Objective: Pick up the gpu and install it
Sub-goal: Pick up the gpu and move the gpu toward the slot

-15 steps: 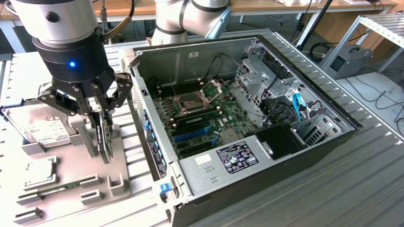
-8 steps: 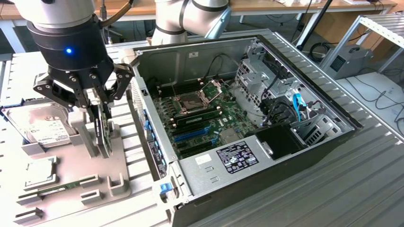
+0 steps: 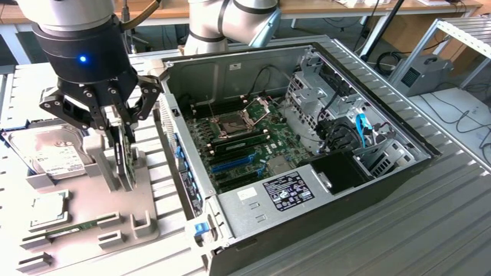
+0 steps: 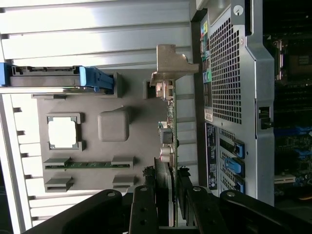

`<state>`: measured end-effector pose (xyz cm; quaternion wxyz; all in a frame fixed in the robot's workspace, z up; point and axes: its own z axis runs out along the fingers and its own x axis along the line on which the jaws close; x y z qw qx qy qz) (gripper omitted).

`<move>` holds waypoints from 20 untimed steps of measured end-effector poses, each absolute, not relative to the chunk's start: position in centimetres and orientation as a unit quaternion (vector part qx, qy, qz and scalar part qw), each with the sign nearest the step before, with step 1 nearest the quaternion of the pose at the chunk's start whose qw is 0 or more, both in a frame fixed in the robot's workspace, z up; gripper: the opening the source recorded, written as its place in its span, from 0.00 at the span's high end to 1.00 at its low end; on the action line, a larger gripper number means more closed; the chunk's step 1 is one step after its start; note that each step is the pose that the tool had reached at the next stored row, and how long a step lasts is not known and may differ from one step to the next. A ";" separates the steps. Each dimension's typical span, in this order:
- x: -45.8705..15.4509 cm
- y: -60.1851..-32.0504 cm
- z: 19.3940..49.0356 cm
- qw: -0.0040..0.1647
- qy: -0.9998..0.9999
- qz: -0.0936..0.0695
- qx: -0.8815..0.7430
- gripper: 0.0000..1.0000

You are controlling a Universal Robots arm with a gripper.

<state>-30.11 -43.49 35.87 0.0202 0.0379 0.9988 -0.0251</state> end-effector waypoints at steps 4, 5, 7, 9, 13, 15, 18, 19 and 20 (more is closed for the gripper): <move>-30.1 -43.5 35.9 0.020 0.999 -0.026 0.038 0.71; -30.1 -43.5 35.9 0.020 0.999 -0.026 0.038 0.71; -30.1 -43.4 35.9 0.020 0.999 -0.026 0.038 0.71; -30.1 -43.4 36.0 0.020 0.999 -0.027 0.038 0.71; -30.0 -43.3 36.1 0.020 0.999 -0.029 0.038 0.71; -30.0 -43.3 36.2 0.020 0.999 -0.030 0.038 0.71; -30.0 -43.3 36.3 0.020 0.999 -0.030 0.038 0.71; -30.0 -43.3 36.3 0.020 0.999 -0.030 0.038 0.71; -30.0 -43.3 36.4 0.020 0.999 -0.030 0.038 0.71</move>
